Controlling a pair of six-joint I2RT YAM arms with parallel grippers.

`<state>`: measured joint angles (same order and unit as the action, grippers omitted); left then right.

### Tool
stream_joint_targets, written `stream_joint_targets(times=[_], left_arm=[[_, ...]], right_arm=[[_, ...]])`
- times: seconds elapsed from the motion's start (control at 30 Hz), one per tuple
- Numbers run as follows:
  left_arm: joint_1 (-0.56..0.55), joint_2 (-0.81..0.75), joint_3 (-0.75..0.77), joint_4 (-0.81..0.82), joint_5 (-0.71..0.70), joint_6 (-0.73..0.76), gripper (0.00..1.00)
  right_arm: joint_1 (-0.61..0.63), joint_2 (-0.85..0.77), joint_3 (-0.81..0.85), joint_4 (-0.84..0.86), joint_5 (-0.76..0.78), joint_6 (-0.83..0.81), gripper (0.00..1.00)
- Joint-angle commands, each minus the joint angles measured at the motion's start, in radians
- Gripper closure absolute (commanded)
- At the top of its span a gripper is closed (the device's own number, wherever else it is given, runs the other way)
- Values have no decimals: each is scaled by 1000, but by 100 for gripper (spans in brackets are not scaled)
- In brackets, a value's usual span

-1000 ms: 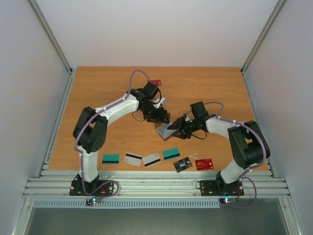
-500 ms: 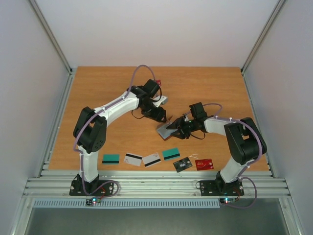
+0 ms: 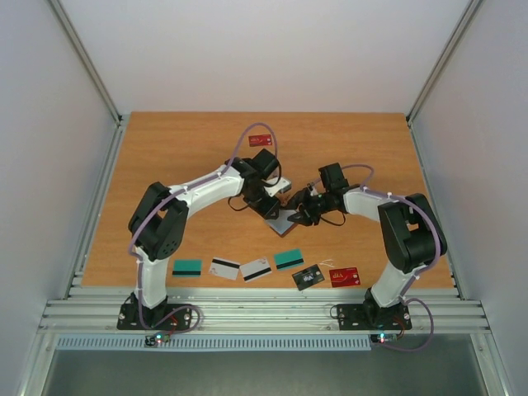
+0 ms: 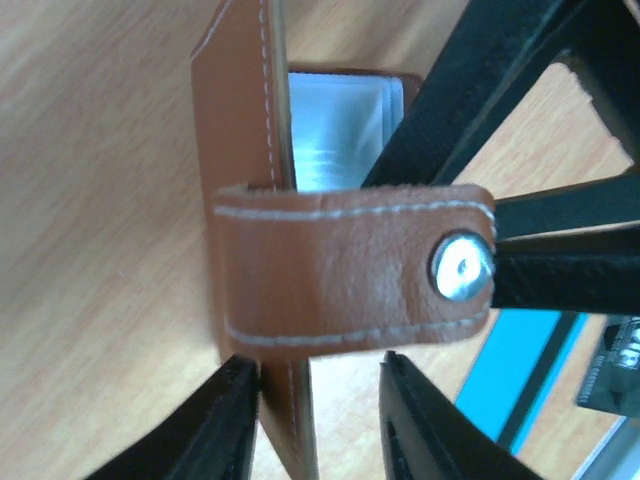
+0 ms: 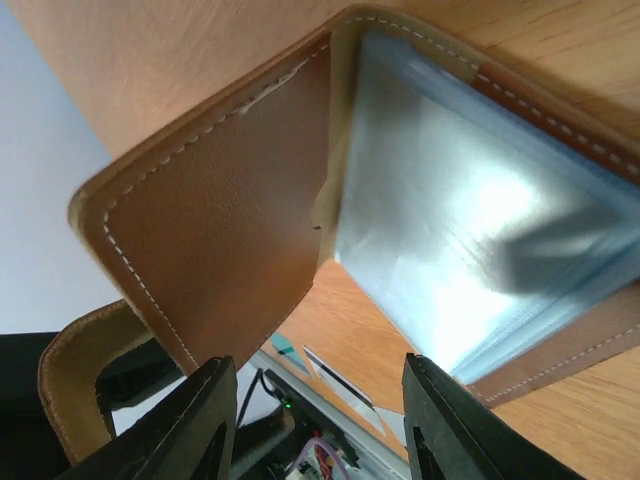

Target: Put the credit cards into the card holder

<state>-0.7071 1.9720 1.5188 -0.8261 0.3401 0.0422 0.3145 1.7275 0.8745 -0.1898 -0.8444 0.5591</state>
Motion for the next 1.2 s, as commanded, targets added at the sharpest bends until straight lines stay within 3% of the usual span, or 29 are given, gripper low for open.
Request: stream_joint_targets(times=[0.0,0.1,0.23,0.47,1.17], left_arm=[[-19,42,40,53,-128,21,73],[-20,48,50,46,-163,6,88],[-19,11,34,32,-184,-102,96],[-19,-6,-14,52,-133,-306,97],[-17,21,3,45,-75,-394,97]], right_arm=[[-9,-23,13,-86,5,-56,53],[-18,-50,-9,-97,2,-62,52],[-29,-104,-34,-137,15,-87,52],[-29,-138,-128,-40,9,-27,51],[-12,-89,-175,105,5,44,51]])
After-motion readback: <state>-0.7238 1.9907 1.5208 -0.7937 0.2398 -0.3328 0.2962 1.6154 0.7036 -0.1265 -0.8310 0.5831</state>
